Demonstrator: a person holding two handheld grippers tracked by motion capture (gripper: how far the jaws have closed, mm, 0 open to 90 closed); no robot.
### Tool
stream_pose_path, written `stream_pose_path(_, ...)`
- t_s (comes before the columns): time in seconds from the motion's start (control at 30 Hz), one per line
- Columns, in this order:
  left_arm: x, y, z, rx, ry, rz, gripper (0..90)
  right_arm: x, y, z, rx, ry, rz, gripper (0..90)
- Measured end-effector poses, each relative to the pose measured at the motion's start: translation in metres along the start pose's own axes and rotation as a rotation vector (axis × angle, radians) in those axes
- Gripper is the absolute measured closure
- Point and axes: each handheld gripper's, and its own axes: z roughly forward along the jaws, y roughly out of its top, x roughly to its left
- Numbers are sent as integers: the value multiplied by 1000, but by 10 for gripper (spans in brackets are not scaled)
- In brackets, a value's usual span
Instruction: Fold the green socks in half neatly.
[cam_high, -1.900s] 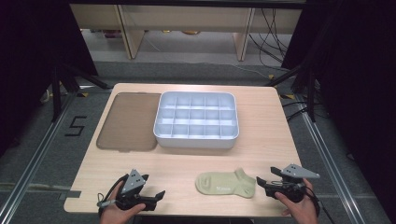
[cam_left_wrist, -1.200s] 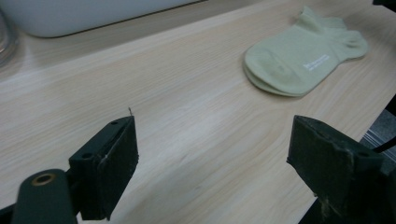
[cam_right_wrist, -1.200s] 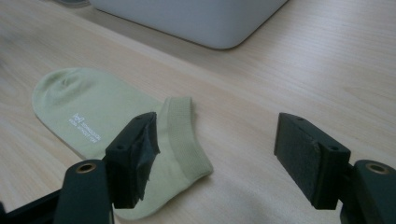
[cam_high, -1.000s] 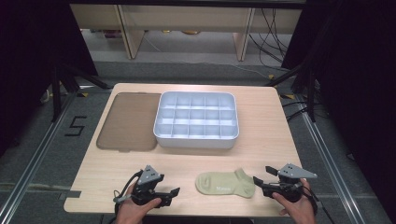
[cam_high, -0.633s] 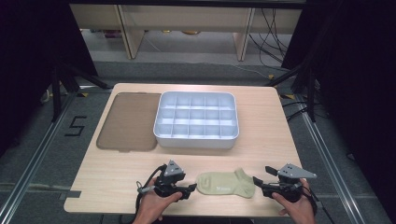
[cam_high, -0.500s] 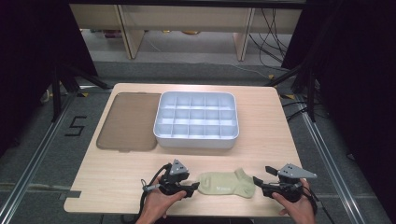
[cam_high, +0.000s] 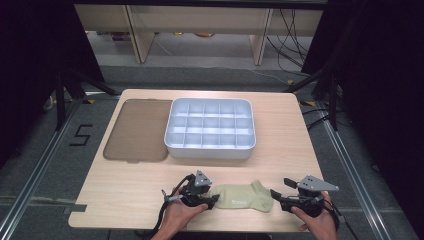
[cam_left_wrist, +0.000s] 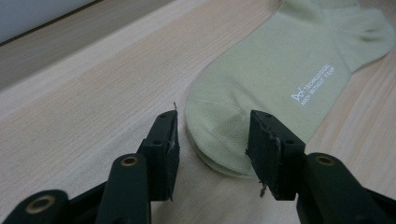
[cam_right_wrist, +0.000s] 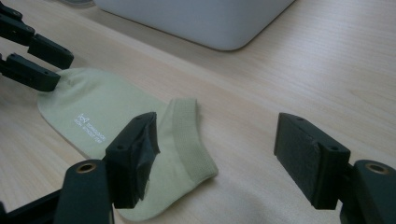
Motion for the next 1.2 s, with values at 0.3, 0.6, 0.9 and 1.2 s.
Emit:
stream_pose_path(0.3, -3, -4, 2, -19, 10, -6, 739, 3, 0, 0, 8, 5, 16, 309)
stream_pose_path(0.6, -5, -6, 1, -49, 11, -10, 855, 4, 1, 0, 18, 11, 18, 309)
stream_pose_path(0.9, -5, -1, -7, -63, 14, 33, 861, 7, 2, 2, 8, 21, 10, 317)
stream_pose_path(1.2, -6, 3, -14, -80, 18, 40, 861, 27, 21, 15, -23, 97, -101, 742)
